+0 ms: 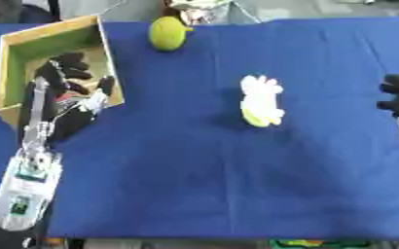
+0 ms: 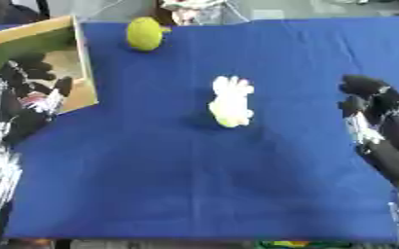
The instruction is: Pick up objects on the table and place them in the box.
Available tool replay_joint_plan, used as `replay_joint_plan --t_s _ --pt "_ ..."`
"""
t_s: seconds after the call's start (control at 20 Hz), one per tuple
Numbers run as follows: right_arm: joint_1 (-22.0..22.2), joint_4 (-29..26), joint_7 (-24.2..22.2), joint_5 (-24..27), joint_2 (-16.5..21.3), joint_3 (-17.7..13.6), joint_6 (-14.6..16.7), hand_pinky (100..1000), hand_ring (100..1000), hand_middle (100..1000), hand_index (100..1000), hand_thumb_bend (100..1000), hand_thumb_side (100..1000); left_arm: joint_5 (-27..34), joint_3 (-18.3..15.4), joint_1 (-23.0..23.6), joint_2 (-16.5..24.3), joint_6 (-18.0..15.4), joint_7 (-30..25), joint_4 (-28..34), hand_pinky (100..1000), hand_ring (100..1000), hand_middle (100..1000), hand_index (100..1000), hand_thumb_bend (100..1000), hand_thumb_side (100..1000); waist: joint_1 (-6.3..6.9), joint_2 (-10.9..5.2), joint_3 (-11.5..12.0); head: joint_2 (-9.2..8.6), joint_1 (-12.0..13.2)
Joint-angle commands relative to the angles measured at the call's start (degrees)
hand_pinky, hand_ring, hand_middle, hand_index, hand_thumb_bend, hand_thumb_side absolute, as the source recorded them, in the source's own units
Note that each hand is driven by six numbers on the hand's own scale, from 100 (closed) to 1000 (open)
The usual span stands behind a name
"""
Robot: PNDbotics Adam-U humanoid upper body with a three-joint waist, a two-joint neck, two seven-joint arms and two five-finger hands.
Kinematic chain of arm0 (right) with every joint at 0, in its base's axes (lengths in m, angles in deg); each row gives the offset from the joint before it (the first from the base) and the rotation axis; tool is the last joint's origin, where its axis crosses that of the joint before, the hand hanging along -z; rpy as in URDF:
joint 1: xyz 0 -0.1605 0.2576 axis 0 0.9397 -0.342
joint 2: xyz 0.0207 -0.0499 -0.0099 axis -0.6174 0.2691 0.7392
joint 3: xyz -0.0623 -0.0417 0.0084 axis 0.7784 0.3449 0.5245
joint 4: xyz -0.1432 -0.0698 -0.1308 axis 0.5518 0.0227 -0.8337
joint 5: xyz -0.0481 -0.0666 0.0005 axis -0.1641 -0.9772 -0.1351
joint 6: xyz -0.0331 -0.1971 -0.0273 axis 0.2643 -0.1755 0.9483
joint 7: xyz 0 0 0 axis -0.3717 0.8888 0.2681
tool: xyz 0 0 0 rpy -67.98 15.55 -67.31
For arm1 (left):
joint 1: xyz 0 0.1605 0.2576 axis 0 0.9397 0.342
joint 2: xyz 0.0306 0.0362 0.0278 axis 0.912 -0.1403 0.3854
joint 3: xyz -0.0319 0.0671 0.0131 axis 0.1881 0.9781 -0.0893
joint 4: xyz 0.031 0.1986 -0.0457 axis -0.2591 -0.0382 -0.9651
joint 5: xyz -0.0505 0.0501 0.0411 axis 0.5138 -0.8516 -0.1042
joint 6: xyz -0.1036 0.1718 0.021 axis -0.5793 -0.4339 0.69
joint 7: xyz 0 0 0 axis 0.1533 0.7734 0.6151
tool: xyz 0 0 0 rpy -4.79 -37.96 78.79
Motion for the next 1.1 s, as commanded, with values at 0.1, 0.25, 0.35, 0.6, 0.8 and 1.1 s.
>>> replay_joint_plan --t_s 0.1,0.25,0.35,0.6,0.8,1.1 --pt "-0.5 -1.3 -0.1 -0.2 0.9 -0.1 0.1 742 849 810 800 100 517 -0.1 -0.5 -0.5 0.5 -0.1 0.0 0.9 501 621 599 767 496 362 -0.16 -0.75 0.0 0.3 0.2" --pt "-0.6 -1.3 -0.1 -0.3 1.1 0.0 0.1 743 849 811 800 100 516 -0.1 -0.5 -0.4 0.5 -0.1 -0.1 0.9 501 621 599 767 496 362 -0.15 -0.78 0.0 0.3 0.2" --pt "-0.8 -1.3 -0.2 -0.3 1.4 0.0 0.2 743 849 811 801 100 515 -0.1 -0.5 -0.5 0.5 -0.1 -0.1 0.9 501 621 599 766 496 362 -0.15 -0.78 0.0 0.3 0.1" --pt "-2.4 -1.0 -0.6 -0.5 3.3 0.3 0.5 745 851 814 810 100 507 -0.1 -0.4 -0.4 0.6 -0.1 -0.2 0.9 501 621 599 767 497 362 -0.21 -0.86 0.1 0.3 0.1" --pt "-5.3 -0.2 -1.3 -0.6 6.9 1.0 1.1 752 857 822 833 100 506 -0.1 -0.4 -0.3 0.7 -0.1 -0.3 0.8 501 621 599 767 496 362 -0.33 -1.02 0.3 0.3 0.0" --pt "-13.4 3.7 -4.8 -1.0 15.3 4.6 2.9 763 866 835 868 100 472 -0.1 -0.1 -0.2 0.9 -0.2 -0.5 0.7 501 621 599 767 497 362 -0.56 -1.29 0.6 0.3 -0.4"
